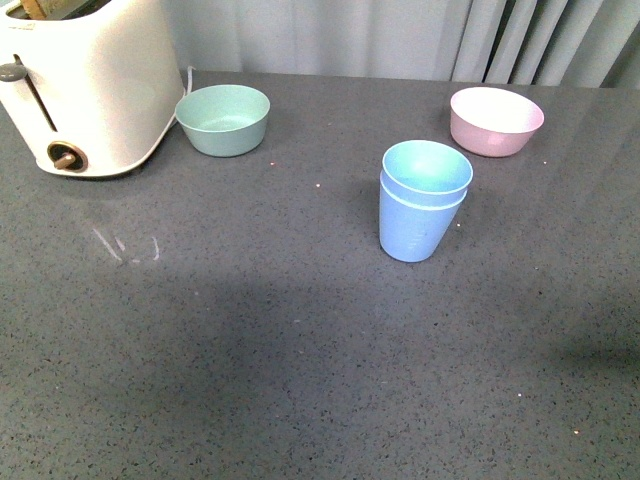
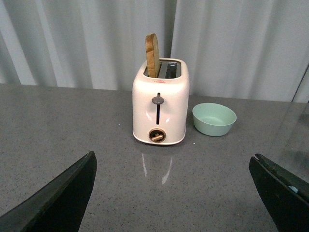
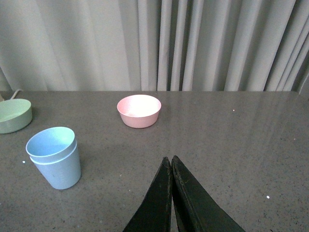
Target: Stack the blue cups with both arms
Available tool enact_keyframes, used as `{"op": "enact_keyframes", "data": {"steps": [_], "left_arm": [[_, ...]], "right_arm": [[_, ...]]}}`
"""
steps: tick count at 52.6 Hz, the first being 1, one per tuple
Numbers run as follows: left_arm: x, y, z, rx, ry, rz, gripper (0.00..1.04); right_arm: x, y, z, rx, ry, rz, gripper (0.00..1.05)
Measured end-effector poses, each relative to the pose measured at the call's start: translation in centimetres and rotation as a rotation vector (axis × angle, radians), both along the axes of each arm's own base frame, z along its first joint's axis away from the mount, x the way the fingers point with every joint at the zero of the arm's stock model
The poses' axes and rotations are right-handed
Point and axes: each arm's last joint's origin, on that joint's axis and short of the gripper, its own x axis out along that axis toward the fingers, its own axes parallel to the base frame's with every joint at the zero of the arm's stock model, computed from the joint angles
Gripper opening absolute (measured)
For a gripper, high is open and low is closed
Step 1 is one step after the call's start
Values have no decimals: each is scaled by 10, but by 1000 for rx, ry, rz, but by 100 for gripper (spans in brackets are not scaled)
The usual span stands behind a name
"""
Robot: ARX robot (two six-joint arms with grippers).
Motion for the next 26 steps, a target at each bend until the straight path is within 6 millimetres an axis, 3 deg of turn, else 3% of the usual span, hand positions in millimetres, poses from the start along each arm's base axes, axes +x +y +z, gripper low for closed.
{"op": "enact_keyframes", "data": {"steps": [20, 26], "left_arm": [[0, 0, 0, 0, 0, 0, 96], [0, 0, 0, 0, 0, 0, 96]], "right_arm": [[-7, 0, 0, 0, 0, 0, 2], [-18, 0, -3, 0, 10, 0, 2]]}}
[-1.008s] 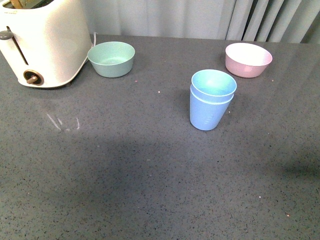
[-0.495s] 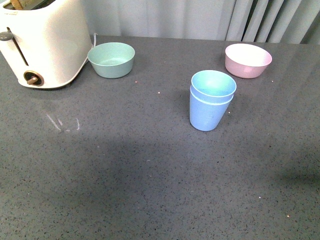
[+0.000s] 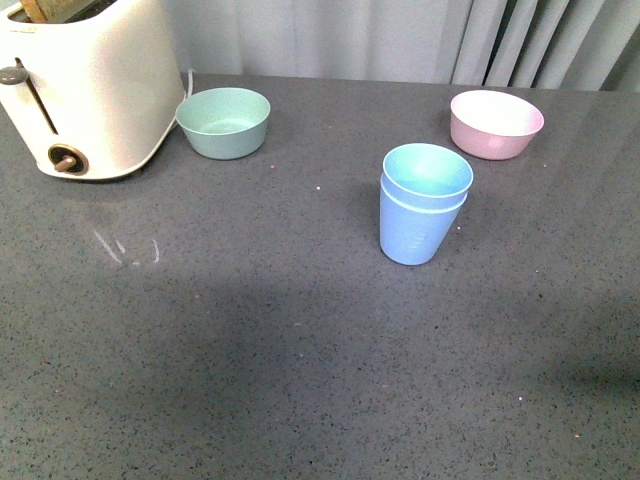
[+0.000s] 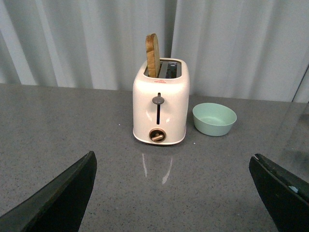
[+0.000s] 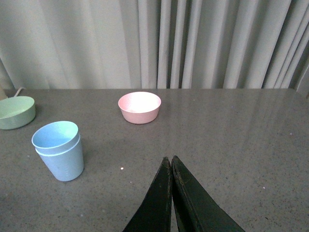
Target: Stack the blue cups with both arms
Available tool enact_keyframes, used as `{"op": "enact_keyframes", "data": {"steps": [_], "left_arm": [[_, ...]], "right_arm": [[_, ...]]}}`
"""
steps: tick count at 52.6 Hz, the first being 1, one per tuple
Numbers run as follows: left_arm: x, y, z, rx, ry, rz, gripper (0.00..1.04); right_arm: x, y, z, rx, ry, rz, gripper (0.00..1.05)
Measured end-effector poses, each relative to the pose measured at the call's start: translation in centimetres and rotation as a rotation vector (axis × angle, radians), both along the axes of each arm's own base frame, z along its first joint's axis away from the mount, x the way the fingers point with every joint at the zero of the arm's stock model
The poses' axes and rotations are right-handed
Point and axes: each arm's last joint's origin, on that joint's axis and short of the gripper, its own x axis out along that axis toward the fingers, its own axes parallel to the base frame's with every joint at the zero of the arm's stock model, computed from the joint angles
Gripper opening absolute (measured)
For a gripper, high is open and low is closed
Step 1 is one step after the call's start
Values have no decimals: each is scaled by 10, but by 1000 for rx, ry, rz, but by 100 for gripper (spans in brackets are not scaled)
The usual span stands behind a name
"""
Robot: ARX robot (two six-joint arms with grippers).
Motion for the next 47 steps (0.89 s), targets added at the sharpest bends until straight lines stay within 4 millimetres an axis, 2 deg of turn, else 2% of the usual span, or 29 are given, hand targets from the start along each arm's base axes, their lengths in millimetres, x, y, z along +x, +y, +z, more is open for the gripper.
{"op": "enact_keyframes", "data": {"steps": [11, 20, 35, 40, 47], "left_arm": [[0, 0, 0, 0, 0, 0, 96], [0, 0, 0, 0, 0, 0, 96], [0, 0, 0, 0, 0, 0, 96], [0, 0, 0, 0, 0, 0, 96], [0, 0, 0, 0, 0, 0, 96]], "right_arm": [[-1, 0, 0, -1, -5, 0, 3], [-1, 0, 0, 0, -5, 0, 39], [-1, 0, 0, 0, -5, 0, 87], [-1, 0, 0, 2, -5, 0, 97], [-1, 0, 0, 2, -5, 0, 96]]}}
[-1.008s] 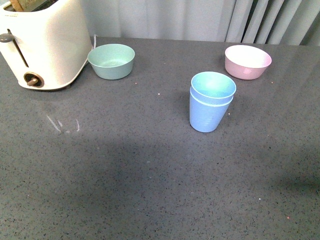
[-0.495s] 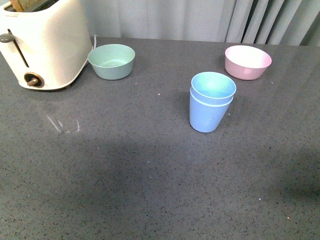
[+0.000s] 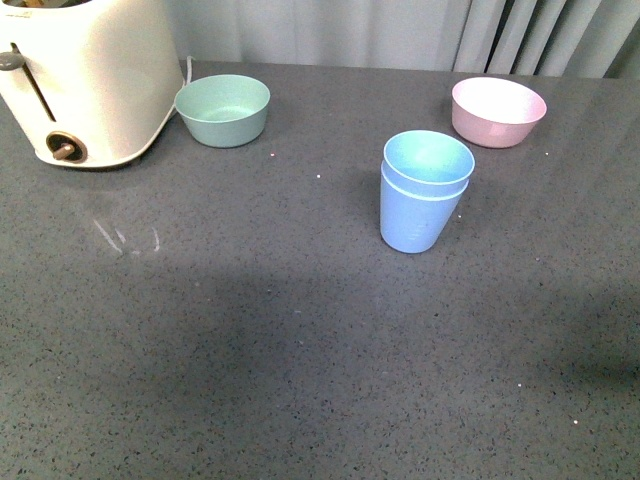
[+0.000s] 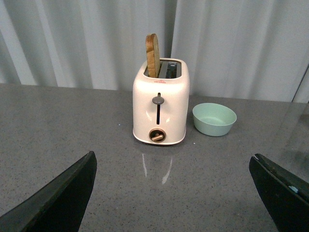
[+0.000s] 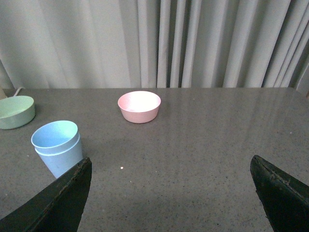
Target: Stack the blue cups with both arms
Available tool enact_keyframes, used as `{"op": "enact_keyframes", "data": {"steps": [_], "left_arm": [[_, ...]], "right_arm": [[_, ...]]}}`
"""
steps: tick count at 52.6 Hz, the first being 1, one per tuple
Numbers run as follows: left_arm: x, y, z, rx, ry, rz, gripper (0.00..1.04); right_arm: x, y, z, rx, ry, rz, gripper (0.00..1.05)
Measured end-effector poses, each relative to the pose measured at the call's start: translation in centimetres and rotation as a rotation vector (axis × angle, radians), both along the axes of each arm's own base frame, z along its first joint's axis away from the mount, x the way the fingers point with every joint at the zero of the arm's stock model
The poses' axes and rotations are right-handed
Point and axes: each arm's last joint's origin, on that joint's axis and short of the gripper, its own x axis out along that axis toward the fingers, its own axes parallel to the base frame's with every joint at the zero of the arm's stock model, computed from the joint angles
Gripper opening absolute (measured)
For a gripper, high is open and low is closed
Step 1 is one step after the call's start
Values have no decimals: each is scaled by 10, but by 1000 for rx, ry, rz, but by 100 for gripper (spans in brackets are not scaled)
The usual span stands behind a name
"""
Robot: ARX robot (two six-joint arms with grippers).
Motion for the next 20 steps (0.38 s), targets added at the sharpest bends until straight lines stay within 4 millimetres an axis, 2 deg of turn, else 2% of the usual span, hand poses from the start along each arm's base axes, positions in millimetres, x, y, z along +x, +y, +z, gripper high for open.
{"op": "enact_keyframes", "data": {"steps": [20], "left_arm": [[0, 0, 0, 0, 0, 0, 96]], "right_arm": [[0, 0, 0, 0, 0, 0, 96]]}}
